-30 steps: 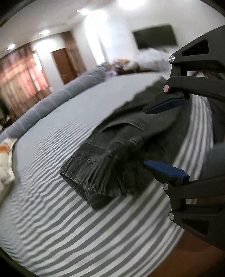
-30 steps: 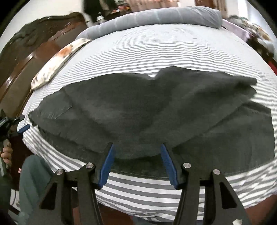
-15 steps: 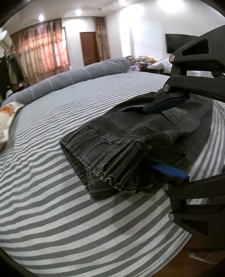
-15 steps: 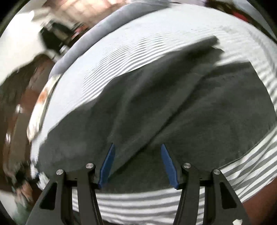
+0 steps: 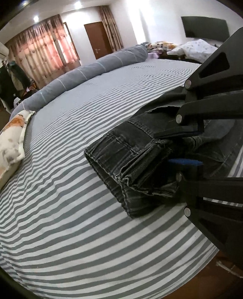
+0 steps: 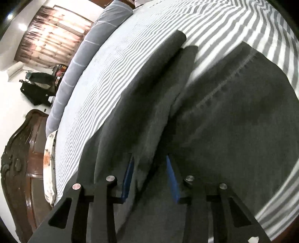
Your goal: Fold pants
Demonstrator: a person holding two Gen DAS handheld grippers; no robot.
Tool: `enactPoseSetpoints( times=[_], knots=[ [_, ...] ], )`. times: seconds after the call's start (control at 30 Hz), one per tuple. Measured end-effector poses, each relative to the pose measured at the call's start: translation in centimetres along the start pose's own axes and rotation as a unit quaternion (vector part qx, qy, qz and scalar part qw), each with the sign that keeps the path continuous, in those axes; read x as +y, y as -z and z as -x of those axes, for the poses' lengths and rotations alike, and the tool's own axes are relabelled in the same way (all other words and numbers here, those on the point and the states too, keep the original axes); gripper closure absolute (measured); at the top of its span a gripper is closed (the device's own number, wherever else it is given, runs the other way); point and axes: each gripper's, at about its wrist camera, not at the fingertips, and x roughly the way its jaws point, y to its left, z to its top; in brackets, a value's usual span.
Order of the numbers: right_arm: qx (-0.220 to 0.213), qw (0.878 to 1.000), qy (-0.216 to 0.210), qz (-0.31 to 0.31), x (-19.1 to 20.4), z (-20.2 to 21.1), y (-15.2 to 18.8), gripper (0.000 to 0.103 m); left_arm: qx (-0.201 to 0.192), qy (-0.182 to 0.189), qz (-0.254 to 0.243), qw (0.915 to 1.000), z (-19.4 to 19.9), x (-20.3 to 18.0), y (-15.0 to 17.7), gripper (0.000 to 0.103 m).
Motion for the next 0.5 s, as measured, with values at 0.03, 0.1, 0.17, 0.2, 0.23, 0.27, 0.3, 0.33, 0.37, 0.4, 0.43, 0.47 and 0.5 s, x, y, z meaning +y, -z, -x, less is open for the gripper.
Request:
enactPoseSetpoints(
  times=[0.03, 0.1, 0.17, 0.2, 0.23, 0.27, 0.3, 0.33, 0.37, 0.4, 0.43, 0.47, 0.5],
  knots=[
    [0.002, 1.000, 0.002, -0.001, 0.0, -0.3, -0.4, 0.082, -0.001, -0.001, 0.002, 1.0000, -0.2, -0.1, -0.3, 0.084],
    [0.005, 1.000, 0.005, -0.008, 0.1, -0.9, -1.2, 0.090, -0.001, -0.003, 0.000, 1.0000, -0.4, 0.0, -0.5, 0.084],
    [0.009, 1.000, 0.006, -0.014, -0.1, -1.1, -1.7, 0.095, 0.000, -0.007, 0.000, 1.0000, -0.8, 0.0, -0.8, 0.084],
    [0.009, 1.000, 0.008, -0.010, -0.1, -1.0, -1.7, 0.097, -0.001, -0.010, -0.002, 0.9999, -1.0, -0.1, -0.9, 0.084],
    [0.005, 1.000, 0.010, 0.001, 0.5, -0.5, -1.7, 0.097, -0.001, -0.012, -0.005, 0.9999, -0.9, 0.0, -0.8, 0.085],
    [0.001, 1.000, 0.010, 0.010, 0.5, 0.1, -1.6, 0.098, -0.001, -0.015, -0.013, 0.9998, -0.9, -0.3, -0.9, 0.085],
    [-0.004, 1.000, 0.011, 0.020, 0.9, 0.7, -1.4, 0.098, -0.003, -0.015, -0.021, 0.9997, -0.5, -0.5, -0.8, 0.086],
    [-0.010, 0.999, 0.010, 0.030, 1.3, 1.6, -1.2, 0.098, -0.007, -0.014, -0.034, 0.9993, -0.3, -1.1, -1.2, 0.086],
    [-0.015, 0.999, 0.010, 0.038, 1.7, 2.3, -1.0, 0.098, -0.010, -0.009, -0.044, 0.9990, 0.0, -1.6, -1.4, 0.087],
    [-0.018, 0.999, 0.012, 0.047, 1.9, 3.0, -0.8, 0.098, -0.014, -0.002, -0.055, 0.9984, 0.5, -2.2, -1.7, 0.087],
    [-0.023, 0.998, 0.011, 0.056, 2.3, 4.1, -0.5, 0.098, -0.016, 0.003, -0.066, 0.9977, 0.8, -2.7, -2.0, 0.087],
    [-0.026, 0.998, 0.009, 0.059, 2.5, 4.7, -0.1, 0.098, -0.019, 0.006, -0.078, 0.9967, 1.2, -3.2, -2.3, 0.087],
    [-0.028, 0.998, 0.006, 0.061, 2.6, 5.5, 0.2, 0.098, -0.022, 0.012, -0.091, 0.9956, 1.6, -3.7, -2.7, 0.087]
  ],
)
